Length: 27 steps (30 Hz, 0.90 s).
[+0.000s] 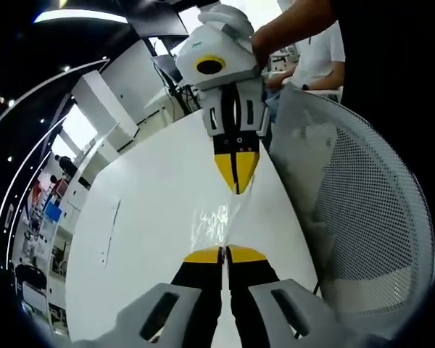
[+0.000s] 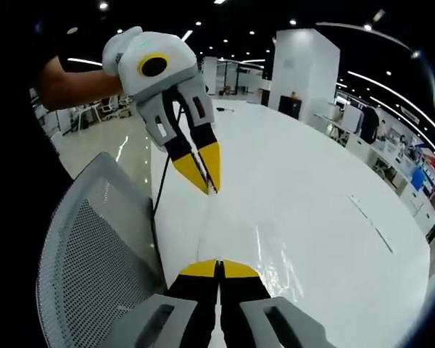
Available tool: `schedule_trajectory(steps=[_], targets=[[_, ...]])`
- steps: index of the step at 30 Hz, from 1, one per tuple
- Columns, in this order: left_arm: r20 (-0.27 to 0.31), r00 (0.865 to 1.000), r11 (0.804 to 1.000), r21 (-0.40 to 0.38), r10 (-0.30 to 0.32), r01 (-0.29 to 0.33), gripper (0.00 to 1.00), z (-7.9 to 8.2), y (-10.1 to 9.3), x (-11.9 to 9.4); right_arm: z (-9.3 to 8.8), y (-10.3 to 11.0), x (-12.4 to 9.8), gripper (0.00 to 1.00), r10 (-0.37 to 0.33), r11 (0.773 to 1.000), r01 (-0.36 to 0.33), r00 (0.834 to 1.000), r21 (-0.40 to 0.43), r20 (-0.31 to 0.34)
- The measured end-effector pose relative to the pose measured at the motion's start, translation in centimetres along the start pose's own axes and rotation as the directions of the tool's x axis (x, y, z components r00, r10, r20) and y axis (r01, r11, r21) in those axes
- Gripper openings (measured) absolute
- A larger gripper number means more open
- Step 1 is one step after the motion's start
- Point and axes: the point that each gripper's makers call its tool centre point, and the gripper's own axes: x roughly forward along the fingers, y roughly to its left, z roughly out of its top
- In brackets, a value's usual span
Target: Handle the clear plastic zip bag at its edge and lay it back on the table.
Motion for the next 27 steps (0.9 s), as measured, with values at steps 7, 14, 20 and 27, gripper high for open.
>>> schedule_trajectory(steps=[7,14,20,27], targets=[[0.032,1.0,1.0,0.012,0.001,-0.001,0.02,1.4,0.2,-0.6,-0.2,-0.2,0.3,0.0,0.006,1.0,-0.005,1.0,0.03,-0.013],[0.042,0.999,0.997,0.074,-0.026,0.023,0.05,3.5,-0.3,-0.2,-0.3,-0.3,0.7,0.0,0.013,0.998,-0.011,1.0,0.068,-0.026],[0.057,0.996,0.99,0.128,-0.063,0.055,0.12,4.7,-1.7,1.0,-0.2,-0.3,0.7,0.0,0.01,0.996,-0.009,1.0,0.083,-0.017],[0.029,0.995,0.983,0.159,-0.101,0.095,0.09,4.4,-2.5,2.5,0.2,-0.5,0.5,0.0,0.009,0.995,-0.008,1.0,0.101,-0.01]])
